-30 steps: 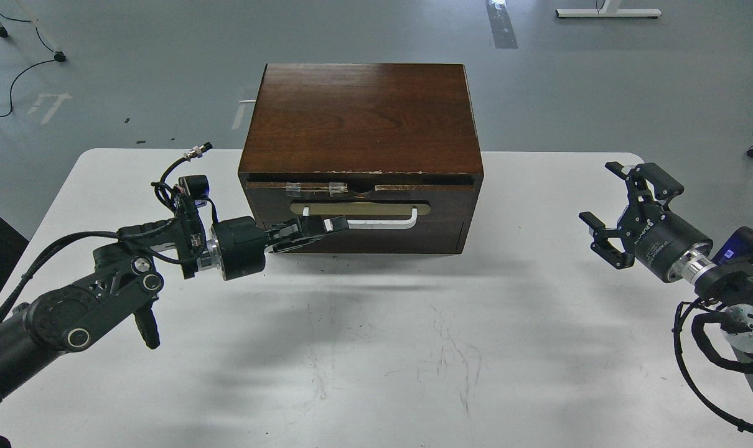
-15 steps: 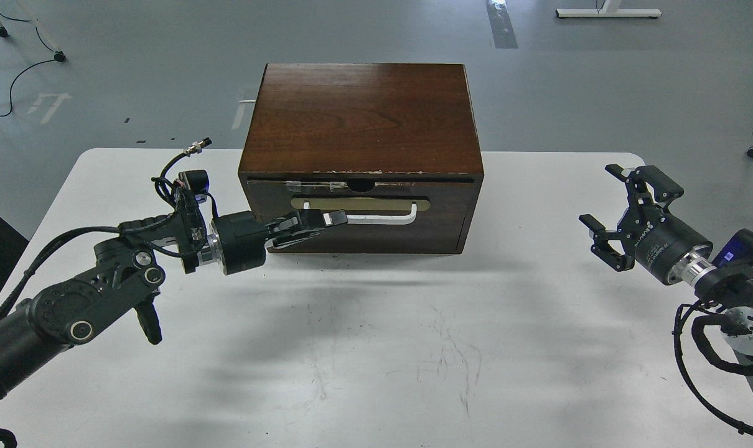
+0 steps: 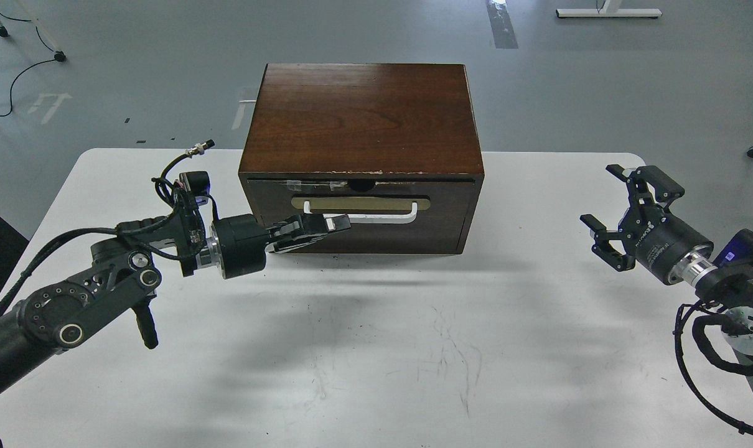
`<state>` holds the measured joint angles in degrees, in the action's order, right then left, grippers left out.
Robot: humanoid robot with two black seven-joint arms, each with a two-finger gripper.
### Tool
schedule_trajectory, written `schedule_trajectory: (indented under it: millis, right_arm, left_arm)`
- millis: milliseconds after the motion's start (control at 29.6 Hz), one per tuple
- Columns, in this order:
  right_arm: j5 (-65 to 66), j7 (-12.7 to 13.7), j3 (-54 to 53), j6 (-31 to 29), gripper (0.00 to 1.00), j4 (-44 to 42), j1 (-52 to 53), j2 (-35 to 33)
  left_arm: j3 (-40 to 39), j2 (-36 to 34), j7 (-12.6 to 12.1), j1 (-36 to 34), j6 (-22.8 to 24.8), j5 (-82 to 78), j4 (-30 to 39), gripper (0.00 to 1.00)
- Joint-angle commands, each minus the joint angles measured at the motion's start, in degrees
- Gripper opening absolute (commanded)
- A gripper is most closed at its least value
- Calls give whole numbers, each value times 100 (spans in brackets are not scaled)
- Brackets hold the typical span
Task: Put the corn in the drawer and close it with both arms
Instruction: 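Hold the left gripper at the closed drawer front, then pull back slightly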
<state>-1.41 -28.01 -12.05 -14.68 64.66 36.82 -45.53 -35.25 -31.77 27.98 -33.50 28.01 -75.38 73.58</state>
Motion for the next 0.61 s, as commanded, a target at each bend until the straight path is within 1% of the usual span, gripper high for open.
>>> schedule_trajectory:
  millis: [0, 34, 67, 101, 135, 169, 202, 236, 270, 337, 371, 438, 472, 573]
  right_arm:
    - [0, 1, 1, 0, 97, 12, -9, 9]
    - [0, 1, -8, 0, 97, 12, -9, 9]
    - [0, 1, -8, 0, 97, 12, -9, 9]
    - [0, 1, -8, 0, 97, 12, -9, 9]
    - [0, 1, -8, 0, 97, 12, -9, 17]
    - [0, 1, -17, 0, 97, 12, 0, 26]
    - [0, 1, -17, 9, 97, 12, 0, 35]
    - [0, 1, -51, 18, 97, 3, 0, 70]
    - [0, 1, -78, 18, 97, -6, 0, 88]
    - [0, 1, -78, 18, 97, -6, 0, 88]
    - [0, 1, -183, 35, 97, -23, 0, 123]
    - [0, 1, -192, 44, 98, -41, 0, 228]
    - [0, 1, -192, 44, 98, -41, 0, 228]
    - [0, 1, -201, 53, 100, -59, 0, 342]
  left_arm:
    - [-9, -328, 2, 97, -1, 459, 471, 0]
    - [-9, -382, 2, 115, -1, 567, 542, 0]
    - [-35, -470, 2, 141, -1, 785, 656, 7]
    - [-35, -470, 2, 142, -1, 788, 657, 7]
    - [-87, -549, 2, 168, -1, 1031, 744, 38]
    - [-122, -602, 2, 177, -1, 1321, 754, 63]
    - [-166, -646, 2, 177, -1, 1489, 754, 72]
    - [-271, -698, 2, 177, -1, 1830, 754, 96]
    - [-333, -725, 2, 185, -1, 2042, 754, 100]
    - [-334, -725, 2, 186, -1, 2044, 754, 100]
    - [-595, -751, 2, 333, -1, 2793, 728, 100]
    - [-868, -760, 2, 536, -1, 3211, 710, 100]
    - [-870, -761, 2, 537, -1, 3213, 710, 100]
    - [-1484, -761, 2, 1063, -1, 3757, 710, 100]
